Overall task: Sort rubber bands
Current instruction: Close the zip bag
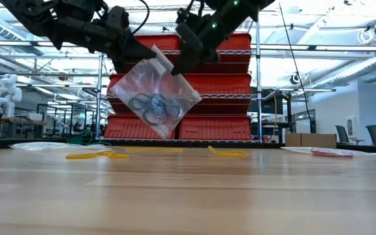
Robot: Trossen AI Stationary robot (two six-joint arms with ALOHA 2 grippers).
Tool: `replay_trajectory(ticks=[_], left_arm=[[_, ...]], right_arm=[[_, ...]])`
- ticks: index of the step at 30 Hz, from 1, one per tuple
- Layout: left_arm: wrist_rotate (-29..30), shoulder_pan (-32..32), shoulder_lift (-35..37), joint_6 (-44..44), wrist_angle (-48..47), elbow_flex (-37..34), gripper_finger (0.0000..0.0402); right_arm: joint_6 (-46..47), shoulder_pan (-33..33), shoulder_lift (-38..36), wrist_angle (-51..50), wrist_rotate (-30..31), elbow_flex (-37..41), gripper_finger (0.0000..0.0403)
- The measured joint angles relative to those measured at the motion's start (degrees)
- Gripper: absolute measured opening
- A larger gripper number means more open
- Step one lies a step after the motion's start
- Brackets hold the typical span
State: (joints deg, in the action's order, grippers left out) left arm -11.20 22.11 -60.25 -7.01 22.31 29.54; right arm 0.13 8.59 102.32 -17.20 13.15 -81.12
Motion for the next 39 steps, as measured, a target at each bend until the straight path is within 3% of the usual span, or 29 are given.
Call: replay_trajectory(ticks=[3,7,11,22,30,39], left_arm=[[0.12,0.00,0.00,-0.08,-0.42,0.02,0.0000],[0.87,-0.03,-0.07,-0.52,-0.75,0.02,0.0008],[4.38,0.03,0.07,-1.44,0.20,0.06,0.0034],[2.40,-0.50,0.00,-1.52,-3.91,0.02,0.0117],[10.12,-0.50,0.00,-1.22,-14.38,0.02,0.0134],[17.85,-0.48,0.00,-2.11,-30.64,0.02,0.0128]], right_arm=[[-2.67,0.83,0.28,-0.60,0.15,0.00,0.0008],[-4.78,2.69,-0.40,-3.53,-0.99,-0.13,0.0004],[-1.82,7.25,-0.80,-12.54,-5.02,0.07,0.0002],[7.71,21.25,-0.96,-24.25,-7.37,2.35,0.0000],[16.43,31.17,-0.85,-24.50,-7.14,12.05,0.0000],[17.52,34.61,-1.50,-20.00,-4.14,21.12,0.0000]])
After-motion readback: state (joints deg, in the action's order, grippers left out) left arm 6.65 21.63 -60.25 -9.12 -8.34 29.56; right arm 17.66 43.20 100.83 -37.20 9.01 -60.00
